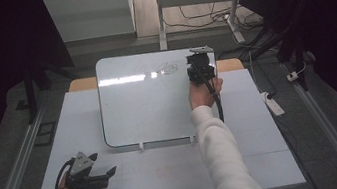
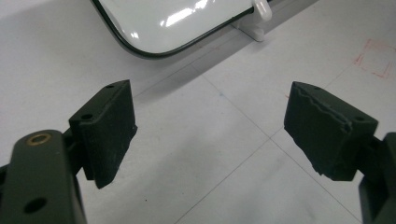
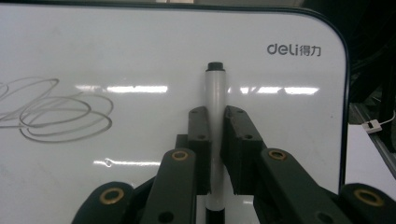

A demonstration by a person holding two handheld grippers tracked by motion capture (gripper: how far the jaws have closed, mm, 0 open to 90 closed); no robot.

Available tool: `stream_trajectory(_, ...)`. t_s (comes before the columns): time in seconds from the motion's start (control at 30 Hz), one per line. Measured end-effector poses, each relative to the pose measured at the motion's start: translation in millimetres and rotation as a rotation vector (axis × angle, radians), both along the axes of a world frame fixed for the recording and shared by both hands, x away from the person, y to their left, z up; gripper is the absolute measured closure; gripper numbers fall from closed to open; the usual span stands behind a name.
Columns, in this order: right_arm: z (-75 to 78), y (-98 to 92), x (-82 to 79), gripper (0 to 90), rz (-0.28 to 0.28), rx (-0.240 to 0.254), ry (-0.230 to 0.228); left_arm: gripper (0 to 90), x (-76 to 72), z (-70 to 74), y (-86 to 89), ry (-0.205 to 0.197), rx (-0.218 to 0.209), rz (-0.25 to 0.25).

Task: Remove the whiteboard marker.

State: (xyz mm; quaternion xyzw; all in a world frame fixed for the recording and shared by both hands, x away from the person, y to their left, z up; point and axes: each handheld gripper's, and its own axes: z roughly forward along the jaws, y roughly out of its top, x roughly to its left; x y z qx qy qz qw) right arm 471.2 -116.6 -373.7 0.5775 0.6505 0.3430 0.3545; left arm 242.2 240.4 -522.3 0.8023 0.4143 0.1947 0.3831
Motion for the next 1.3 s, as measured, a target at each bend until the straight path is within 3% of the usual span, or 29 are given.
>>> stream_trajectory(0.33, 7.2, -12.6, -8.1, 81.0, 0.048, 0.022, -0.044, 17.9, 0.1, -0.2, 0.6, 0.002, -0.003, 0.004)
stream_trajectory(0.53, 13.8, -28.0, -26.4, 81.0, 0.11, 0.056, -0.113, 17.9, 0.0, -0.1, 0.4, -0.004, -0.004, 0.007)
stream_trajectory(0.6, 15.5, -34.9, -41.9, 80.9, 0.167, 0.09, -0.152, 18.0, -0.1, 0.6, 0.2, -0.009, -0.01, 0.007)
stream_trajectory(0.73, 13.4, -38.8, -60.7, 80.9, 0.24, 0.126, -0.179, 18.2, -0.2, 7.6, -2.0, -0.019, -0.052, -0.009)
stream_trajectory(0.8, 7.6, -39.4, -81.9, 80.9, 0.329, 0.165, -0.193, 19.2, -0.1, 14.8, -5.6, -0.03, -0.081, -0.021)
stream_trajectory(0.87, 1.0, -37.7, -96.4, 80.9, 0.391, 0.193, -0.194, 20.2, 1.6, 28.2, -16.9, -0.051, -0.105, -0.054)
stream_trajectory(0.93, -7.1, -34.6, -110.2, 80.8, 0.454, 0.224, -0.19, 21.1, 2.7, 32.9, -22.5, -0.057, -0.111, -0.068)
stream_trajectory(0.97, -11.2, -32.5, -116.7, 80.8, 0.484, 0.238, -0.182, 21.6, 5.9, 42.5, -35.8, -0.074, -0.122, -0.095)
stream_trajectory(1.0, -15.3, -30.1, -123.0, 80.8, 0.51, 0.247, -0.178, 22.2, 5.9, 42.5, -35.8, -0.074, -0.122, -0.095)
stream_trajectory(1.03, -15.3, -30.1, -123.0, 80.8, 0.51, 0.247, -0.178, 22.2, 8.2, 47.2, -43.7, -0.079, -0.129, -0.112)
stream_trajectory(1.07, -23.6, -24.8, -134.7, 80.8, 0.556, 0.265, -0.171, 23.7, 13.8, 56.0, -61.5, -0.084, -0.142, -0.151)
stream_trajectory(1.13, -31.0, -19.6, -144.6, 80.8, 0.599, 0.292, -0.161, 24.8, 16.8, 60.4, -70.9, -0.086, -0.152, -0.172)
stream_trajectory(1.27, -40.7, -12.3, -159.8, 80.7, 0.677, 0.352, -0.152, 29.9, 30.7, 77.8, -115.1, -0.11, -0.178, -0.256)
stream_trajectory(1.3, -42.0, -11.1, -163.2, 80.7, 0.692, 0.363, -0.151, 31.6, 30.7, 77.8, -115.1, -0.11, -0.178, -0.256)
